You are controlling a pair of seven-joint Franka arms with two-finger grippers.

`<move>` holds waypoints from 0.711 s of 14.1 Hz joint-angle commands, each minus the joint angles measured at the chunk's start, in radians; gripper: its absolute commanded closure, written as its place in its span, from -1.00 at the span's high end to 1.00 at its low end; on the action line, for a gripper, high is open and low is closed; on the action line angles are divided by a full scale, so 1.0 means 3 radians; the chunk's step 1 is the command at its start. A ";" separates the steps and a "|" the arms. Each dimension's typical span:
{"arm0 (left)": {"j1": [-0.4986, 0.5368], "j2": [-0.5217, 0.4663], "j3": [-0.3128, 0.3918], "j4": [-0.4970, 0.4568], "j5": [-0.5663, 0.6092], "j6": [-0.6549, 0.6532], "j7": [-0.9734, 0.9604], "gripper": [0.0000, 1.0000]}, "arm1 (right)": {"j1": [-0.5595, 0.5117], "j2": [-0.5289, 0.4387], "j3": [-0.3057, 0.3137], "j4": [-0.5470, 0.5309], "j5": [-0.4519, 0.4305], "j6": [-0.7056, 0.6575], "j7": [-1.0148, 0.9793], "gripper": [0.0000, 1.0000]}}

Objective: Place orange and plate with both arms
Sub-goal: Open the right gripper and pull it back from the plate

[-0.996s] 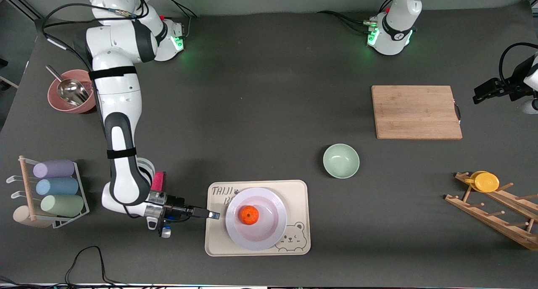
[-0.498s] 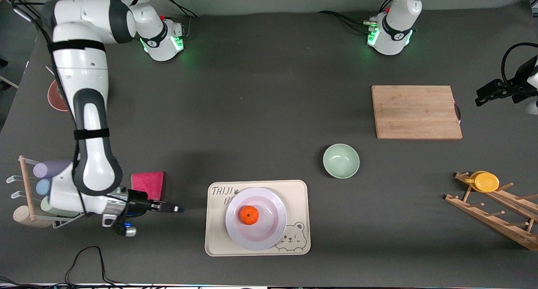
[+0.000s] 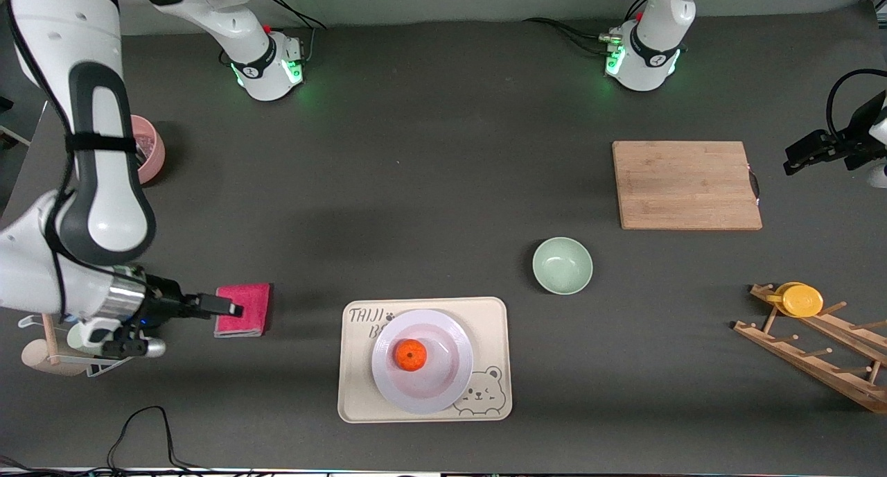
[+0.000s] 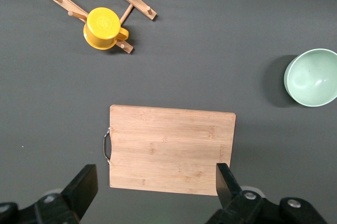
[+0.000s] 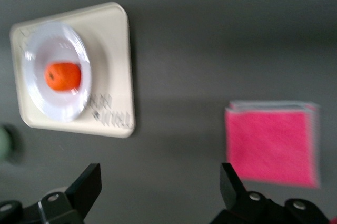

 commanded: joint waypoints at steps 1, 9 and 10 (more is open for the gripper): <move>-0.0050 -0.0111 0.0014 -0.0048 -0.0023 -0.0046 -0.0046 1.00 | -0.0055 -0.0567 0.0041 -0.0264 -0.0609 -0.0344 0.0278 1.00; -0.0050 -0.0111 -0.0007 -0.0048 -0.0018 -0.0067 -0.0046 1.00 | -0.0264 -0.1381 0.0254 -0.0203 -0.1500 -0.1281 0.0642 1.00; -0.0055 -0.0111 -0.0012 -0.0048 -0.0018 -0.0072 -0.0051 1.00 | -0.0478 -0.1422 0.0488 -0.0188 -0.1556 -0.1312 0.0642 1.00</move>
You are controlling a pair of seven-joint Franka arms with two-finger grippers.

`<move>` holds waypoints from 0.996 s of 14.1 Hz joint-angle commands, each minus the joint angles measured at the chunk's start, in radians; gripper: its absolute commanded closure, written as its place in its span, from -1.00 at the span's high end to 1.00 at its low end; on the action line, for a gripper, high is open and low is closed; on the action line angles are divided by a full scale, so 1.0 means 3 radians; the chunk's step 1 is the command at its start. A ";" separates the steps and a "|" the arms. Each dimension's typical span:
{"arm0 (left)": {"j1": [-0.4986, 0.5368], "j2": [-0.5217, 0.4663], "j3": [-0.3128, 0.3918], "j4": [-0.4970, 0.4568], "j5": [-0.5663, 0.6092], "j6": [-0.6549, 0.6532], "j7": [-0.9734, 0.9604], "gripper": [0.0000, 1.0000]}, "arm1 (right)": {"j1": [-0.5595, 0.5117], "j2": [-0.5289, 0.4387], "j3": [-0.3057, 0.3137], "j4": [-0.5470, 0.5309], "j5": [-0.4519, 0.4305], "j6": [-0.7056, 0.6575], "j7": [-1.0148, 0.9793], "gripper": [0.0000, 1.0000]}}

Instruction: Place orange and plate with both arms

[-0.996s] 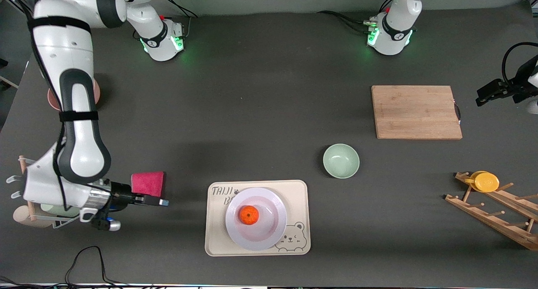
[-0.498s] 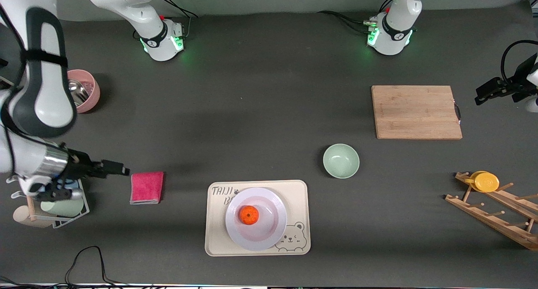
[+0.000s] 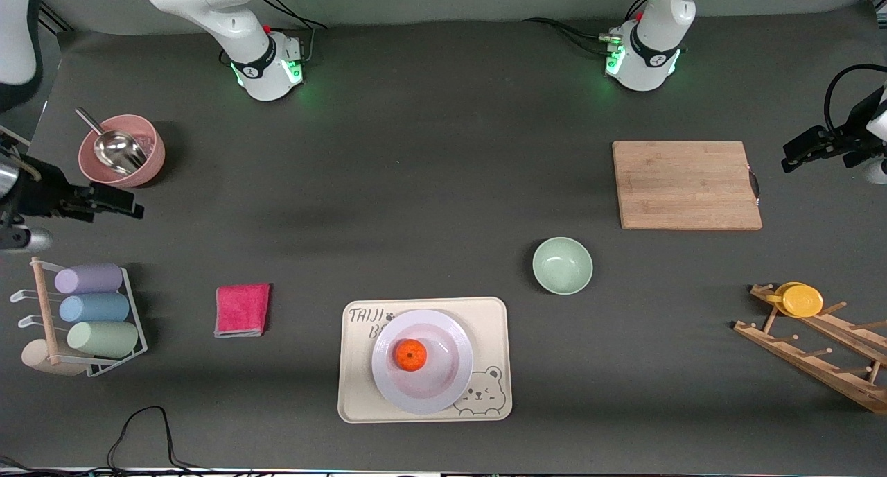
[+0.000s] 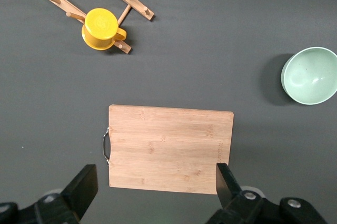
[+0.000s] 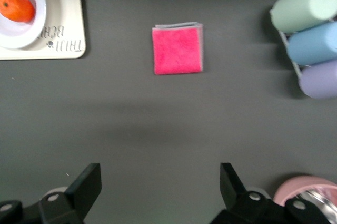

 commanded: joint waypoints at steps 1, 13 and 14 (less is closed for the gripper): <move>-0.0036 -0.0077 0.0004 -0.0040 -0.0023 -0.0053 -0.0051 1.00 | -0.0452 -0.0171 0.0513 -0.0082 -0.0244 -0.0109 0.0127 1.00; -0.0046 -0.0072 -0.0001 0.0108 -0.0043 -0.0186 0.0015 1.00 | -0.0469 -0.0207 0.0536 -0.0015 -0.0347 -0.0099 0.0132 1.00; -0.0046 -0.0072 -0.0001 0.0113 -0.0043 -0.0186 0.0010 1.00 | -0.0469 -0.0207 0.0536 -0.0015 -0.0347 -0.0099 0.0132 1.00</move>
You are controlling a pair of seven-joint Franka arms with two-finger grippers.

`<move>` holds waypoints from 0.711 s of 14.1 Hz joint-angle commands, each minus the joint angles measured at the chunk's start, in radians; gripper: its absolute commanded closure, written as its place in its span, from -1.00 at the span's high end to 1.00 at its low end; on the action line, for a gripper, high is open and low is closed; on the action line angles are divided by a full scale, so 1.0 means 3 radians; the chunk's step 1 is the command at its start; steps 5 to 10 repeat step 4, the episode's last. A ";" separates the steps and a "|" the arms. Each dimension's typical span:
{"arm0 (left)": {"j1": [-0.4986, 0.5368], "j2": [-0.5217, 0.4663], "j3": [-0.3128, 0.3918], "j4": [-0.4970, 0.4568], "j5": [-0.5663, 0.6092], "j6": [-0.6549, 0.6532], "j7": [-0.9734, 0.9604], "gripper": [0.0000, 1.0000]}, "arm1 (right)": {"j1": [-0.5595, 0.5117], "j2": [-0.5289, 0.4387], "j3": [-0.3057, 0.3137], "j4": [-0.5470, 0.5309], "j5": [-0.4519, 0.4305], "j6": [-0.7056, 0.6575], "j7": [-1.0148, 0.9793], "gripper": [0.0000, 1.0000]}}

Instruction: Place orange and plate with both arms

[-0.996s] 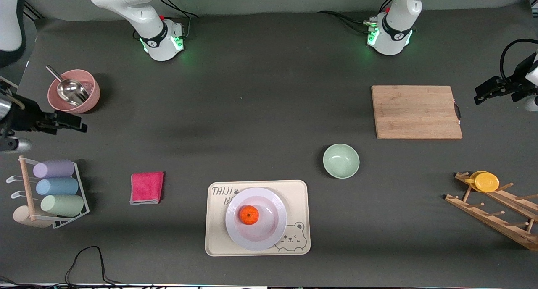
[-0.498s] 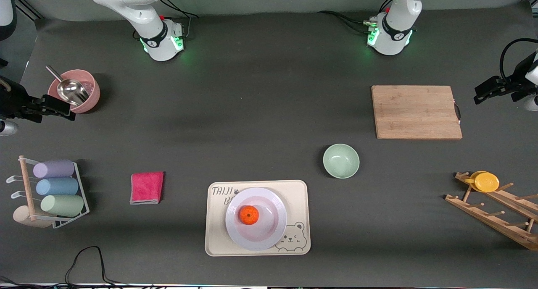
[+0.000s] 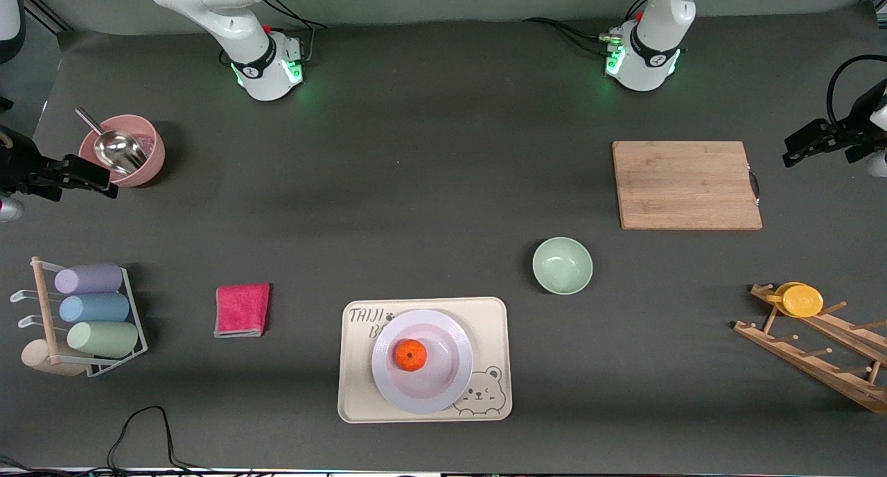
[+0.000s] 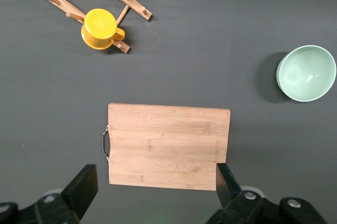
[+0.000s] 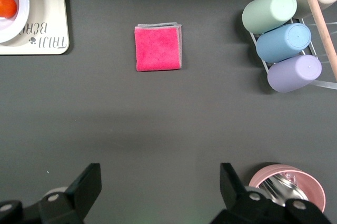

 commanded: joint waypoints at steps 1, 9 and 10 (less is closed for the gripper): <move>-0.0041 -0.0041 0.0019 0.0031 -0.0032 -0.0072 0.0004 1.00 | -0.0022 -0.0034 0.0052 0.0009 -0.0093 -0.0062 0.0118 1.00; -0.0041 -0.0036 0.0019 0.0072 -0.0032 -0.0133 -0.0006 1.00 | -0.0022 -0.0034 0.0052 0.0009 -0.0093 -0.0062 0.0123 1.00; -0.0041 -0.0036 0.0019 0.0072 -0.0032 -0.0133 -0.0006 1.00 | -0.0022 -0.0034 0.0052 0.0009 -0.0093 -0.0062 0.0123 1.00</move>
